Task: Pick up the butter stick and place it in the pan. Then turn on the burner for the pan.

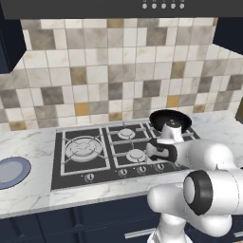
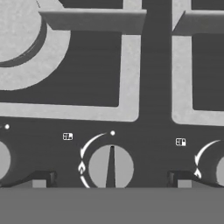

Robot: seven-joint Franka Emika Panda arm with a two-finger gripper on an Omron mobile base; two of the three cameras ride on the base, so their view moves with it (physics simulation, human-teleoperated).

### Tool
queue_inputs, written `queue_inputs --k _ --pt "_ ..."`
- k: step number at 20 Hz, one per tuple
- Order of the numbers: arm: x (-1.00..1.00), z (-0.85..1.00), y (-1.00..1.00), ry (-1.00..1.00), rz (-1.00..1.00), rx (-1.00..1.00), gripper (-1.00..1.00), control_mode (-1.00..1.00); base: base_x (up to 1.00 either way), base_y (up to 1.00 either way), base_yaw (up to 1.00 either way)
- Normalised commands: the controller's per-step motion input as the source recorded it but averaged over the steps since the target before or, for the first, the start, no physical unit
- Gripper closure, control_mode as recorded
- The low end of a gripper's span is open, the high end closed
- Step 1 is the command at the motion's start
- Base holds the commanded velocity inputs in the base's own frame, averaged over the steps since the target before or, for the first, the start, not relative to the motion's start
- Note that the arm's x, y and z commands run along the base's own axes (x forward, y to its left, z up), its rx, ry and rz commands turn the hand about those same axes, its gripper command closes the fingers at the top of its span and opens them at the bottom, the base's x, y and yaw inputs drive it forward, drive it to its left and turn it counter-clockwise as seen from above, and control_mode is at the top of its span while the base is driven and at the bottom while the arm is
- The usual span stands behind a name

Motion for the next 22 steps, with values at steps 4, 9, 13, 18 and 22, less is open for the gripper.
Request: queue_inputs --k 4,9,13,18,22 --pt "0.00 -0.19 0.00 0.00 0.00 0.00 -1.00 -1.00 0.00 0.00 0.00" --pt "0.00 -0.16 0.00 0.00 0.00 0.00 -1.00 -1.00 0.00 0.00 0.00" --pt "0.00 -0.16 0.01 0.00 0.00 0.00 -1.00 -1.00 0.00 0.00 0.00" --pt "0.00 -0.14 0.03 0.00 0.00 0.00 -1.00 -1.00 0.00 0.00 0.00" --pt "0.00 -0.06 0.02 0.00 0.00 0.00 1.00 -1.00 0.00 0.00 0.00"
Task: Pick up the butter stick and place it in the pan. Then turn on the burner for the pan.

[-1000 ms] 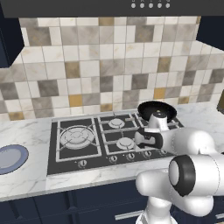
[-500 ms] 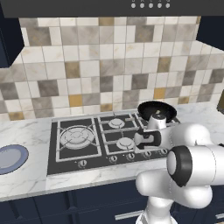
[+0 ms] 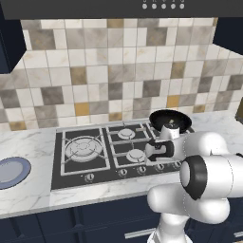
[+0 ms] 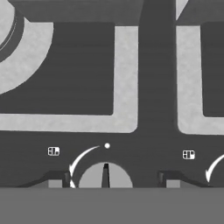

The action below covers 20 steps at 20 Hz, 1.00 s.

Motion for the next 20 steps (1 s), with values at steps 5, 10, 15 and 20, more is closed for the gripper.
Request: queue_inputs --k 5,10,15,20 --pt "0.00 0.00 0.00 0.00 0.00 0.00 1.00 -1.00 0.00 0.00 0.00" --pt "0.00 -0.05 0.00 0.01 0.01 0.00 1.00 -1.00 0.00 0.00 0.00" --pt "0.00 -0.09 0.00 0.06 0.07 0.00 1.00 -1.00 0.00 0.00 0.00" --pt "0.00 -0.10 0.00 0.03 0.15 0.00 1.00 -1.00 0.00 0.00 0.00"
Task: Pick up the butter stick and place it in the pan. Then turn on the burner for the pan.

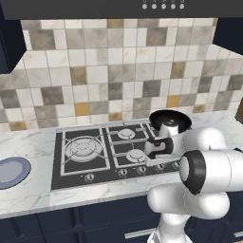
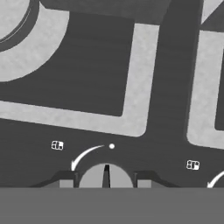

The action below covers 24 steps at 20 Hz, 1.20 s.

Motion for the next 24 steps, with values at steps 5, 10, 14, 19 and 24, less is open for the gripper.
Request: queue_inputs --k 5,10,14,19,24 --pt "0.00 -0.14 0.00 0.00 0.19 0.00 1.00 -1.00 0.00 0.00 0.00" --pt "0.00 -0.15 0.00 0.00 0.20 0.00 1.00 -1.00 0.00 0.00 0.00" --pt "0.00 -0.18 0.00 0.00 0.20 0.00 1.00 -1.00 0.00 0.00 0.00" --pt "0.00 -0.18 0.00 0.00 0.19 0.00 1.00 -1.00 0.00 0.00 0.00" --pt "0.00 -0.20 0.00 0.00 0.19 0.00 1.00 -1.00 0.00 0.00 0.00"
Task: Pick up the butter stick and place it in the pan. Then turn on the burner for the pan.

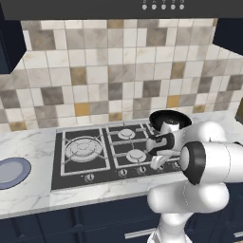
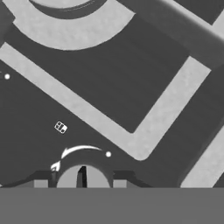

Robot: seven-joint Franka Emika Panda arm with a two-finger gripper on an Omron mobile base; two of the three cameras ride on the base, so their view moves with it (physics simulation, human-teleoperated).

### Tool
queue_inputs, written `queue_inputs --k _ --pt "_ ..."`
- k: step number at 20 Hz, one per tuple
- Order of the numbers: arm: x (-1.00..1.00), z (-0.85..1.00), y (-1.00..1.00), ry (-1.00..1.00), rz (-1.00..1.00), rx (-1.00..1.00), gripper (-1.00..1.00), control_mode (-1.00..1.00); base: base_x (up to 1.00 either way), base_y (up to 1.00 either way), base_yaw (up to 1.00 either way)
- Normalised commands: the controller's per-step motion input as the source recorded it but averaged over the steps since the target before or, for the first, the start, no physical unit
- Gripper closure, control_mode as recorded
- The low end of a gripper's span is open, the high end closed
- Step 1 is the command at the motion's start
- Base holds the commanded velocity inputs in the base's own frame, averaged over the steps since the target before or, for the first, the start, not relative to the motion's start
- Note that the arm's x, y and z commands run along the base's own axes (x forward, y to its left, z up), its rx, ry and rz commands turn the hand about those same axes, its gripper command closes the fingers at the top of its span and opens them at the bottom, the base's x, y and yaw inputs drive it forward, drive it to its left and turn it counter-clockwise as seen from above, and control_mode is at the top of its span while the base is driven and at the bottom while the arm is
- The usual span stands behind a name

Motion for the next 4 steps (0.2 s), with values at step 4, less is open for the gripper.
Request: queue_inputs --k 4 --pt "0.00 -0.20 0.00 0.00 0.18 0.00 1.00 -1.00 0.00 0.00 0.00"
